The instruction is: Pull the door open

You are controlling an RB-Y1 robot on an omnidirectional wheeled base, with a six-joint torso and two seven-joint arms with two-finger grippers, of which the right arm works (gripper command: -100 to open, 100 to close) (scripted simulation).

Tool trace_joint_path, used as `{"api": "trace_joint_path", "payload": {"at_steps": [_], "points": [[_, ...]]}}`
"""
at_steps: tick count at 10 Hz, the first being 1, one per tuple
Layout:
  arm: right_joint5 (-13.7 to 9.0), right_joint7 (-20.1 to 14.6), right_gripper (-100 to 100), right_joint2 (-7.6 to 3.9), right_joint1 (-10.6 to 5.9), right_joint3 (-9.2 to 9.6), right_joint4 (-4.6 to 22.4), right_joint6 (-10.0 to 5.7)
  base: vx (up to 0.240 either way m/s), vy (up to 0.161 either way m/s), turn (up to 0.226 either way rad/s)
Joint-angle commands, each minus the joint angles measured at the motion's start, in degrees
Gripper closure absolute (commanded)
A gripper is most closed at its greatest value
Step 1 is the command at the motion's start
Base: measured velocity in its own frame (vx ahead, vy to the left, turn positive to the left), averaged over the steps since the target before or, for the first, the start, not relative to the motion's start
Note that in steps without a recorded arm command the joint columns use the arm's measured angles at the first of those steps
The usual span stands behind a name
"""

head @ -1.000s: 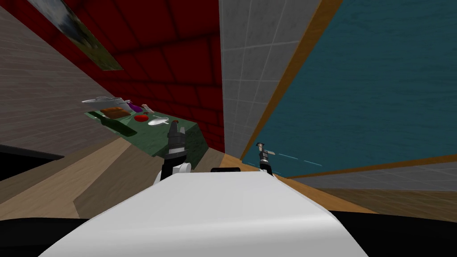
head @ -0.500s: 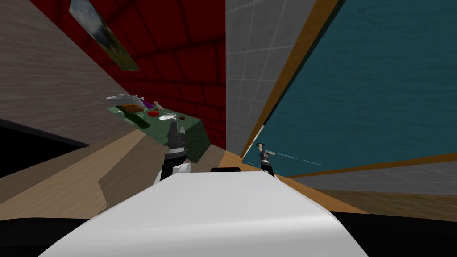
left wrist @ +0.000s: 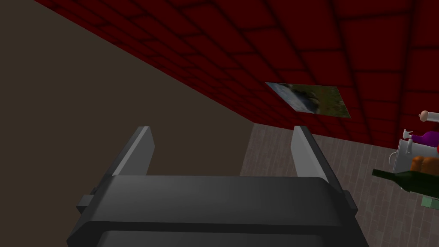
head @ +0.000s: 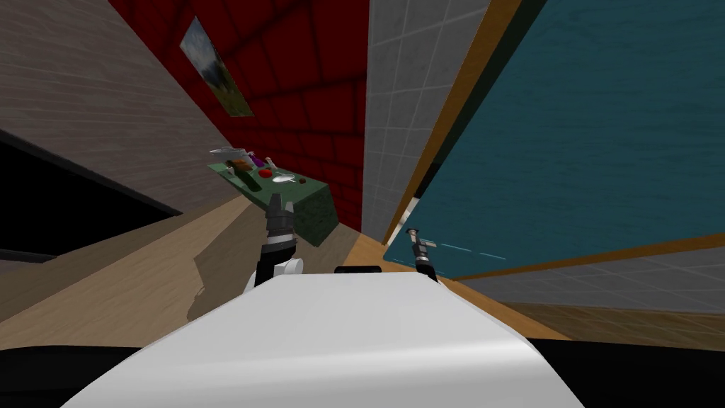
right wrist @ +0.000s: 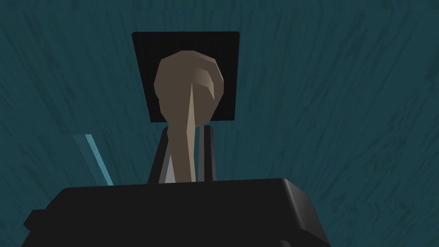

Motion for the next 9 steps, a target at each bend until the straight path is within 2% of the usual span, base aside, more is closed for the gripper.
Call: {"api": "trace_joint_path", "payload": {"at_steps": [1, 2, 4, 9], "points": [[0.29, -0.93, 100, -0.72, 0.41, 0.58, -0.13, -0.43, -0.200, -0.032, 0.091], [0.25, -0.57, 100, -0.34, 0.26, 0.51, -0.07, -0.22, -0.084, -0.009, 0.024], [0.54, -1.91, 100, -1.48, 1.66, 2.12, -0.31, -1.72, -0.158, -0.018, 0.134], [1.01, -4.90, 100, -4.52, 4.76, 5.52, -1.06, -5.50, -0.243, -0.040, 0.140]]}}
